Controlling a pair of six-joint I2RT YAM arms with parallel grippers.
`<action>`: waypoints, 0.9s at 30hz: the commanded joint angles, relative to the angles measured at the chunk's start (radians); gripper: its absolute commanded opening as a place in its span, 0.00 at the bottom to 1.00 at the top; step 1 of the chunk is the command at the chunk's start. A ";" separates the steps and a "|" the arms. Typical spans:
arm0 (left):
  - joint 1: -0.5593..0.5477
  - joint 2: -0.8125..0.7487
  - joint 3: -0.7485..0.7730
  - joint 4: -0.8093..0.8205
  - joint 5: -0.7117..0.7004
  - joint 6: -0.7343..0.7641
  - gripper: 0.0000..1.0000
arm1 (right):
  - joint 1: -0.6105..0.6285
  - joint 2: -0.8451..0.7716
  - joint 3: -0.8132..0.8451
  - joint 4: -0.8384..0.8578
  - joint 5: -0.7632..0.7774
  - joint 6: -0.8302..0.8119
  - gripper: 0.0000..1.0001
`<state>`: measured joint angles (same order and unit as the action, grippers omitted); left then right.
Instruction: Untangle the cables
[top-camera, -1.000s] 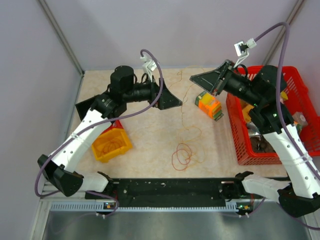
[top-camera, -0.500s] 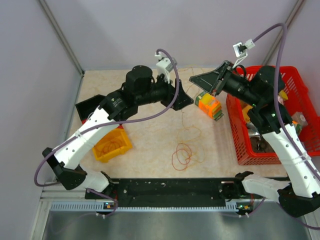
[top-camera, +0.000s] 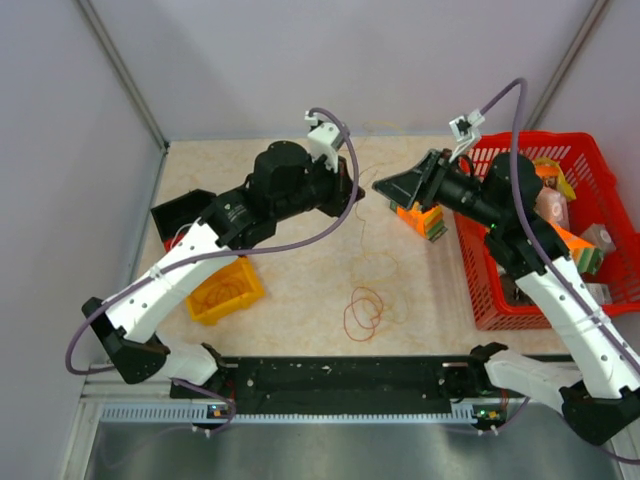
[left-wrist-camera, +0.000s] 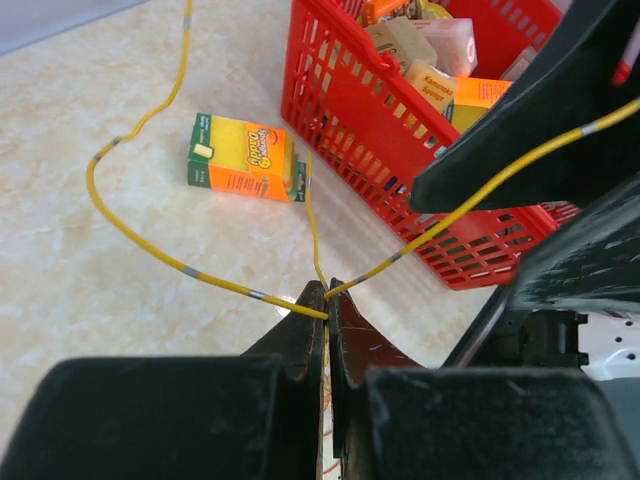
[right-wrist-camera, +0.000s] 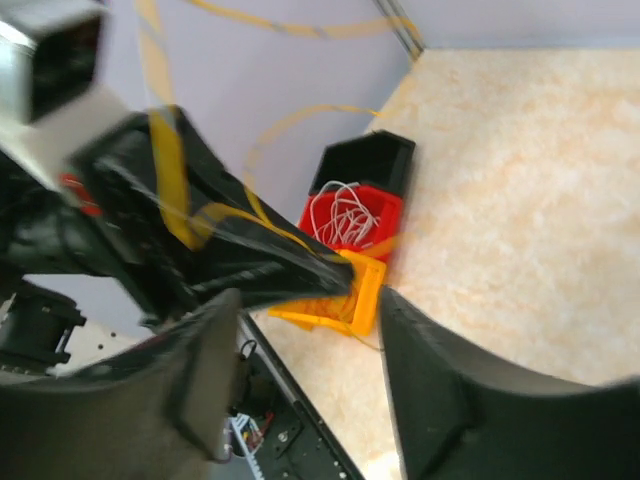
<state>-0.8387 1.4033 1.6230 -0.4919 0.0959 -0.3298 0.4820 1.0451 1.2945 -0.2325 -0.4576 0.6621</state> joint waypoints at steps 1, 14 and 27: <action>0.004 -0.078 -0.015 0.052 -0.067 0.044 0.00 | -0.029 -0.098 -0.134 -0.065 0.064 -0.088 0.67; 0.007 -0.119 -0.015 0.049 -0.062 -0.011 0.00 | 0.003 -0.111 -0.572 0.126 -0.115 -0.401 0.87; 0.007 -0.152 0.031 0.009 -0.117 -0.015 0.00 | 0.009 -0.063 -0.661 0.256 0.200 -0.242 0.33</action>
<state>-0.8330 1.2919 1.6070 -0.5022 -0.0170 -0.3382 0.4831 0.9653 0.6167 -0.0647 -0.3168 0.4389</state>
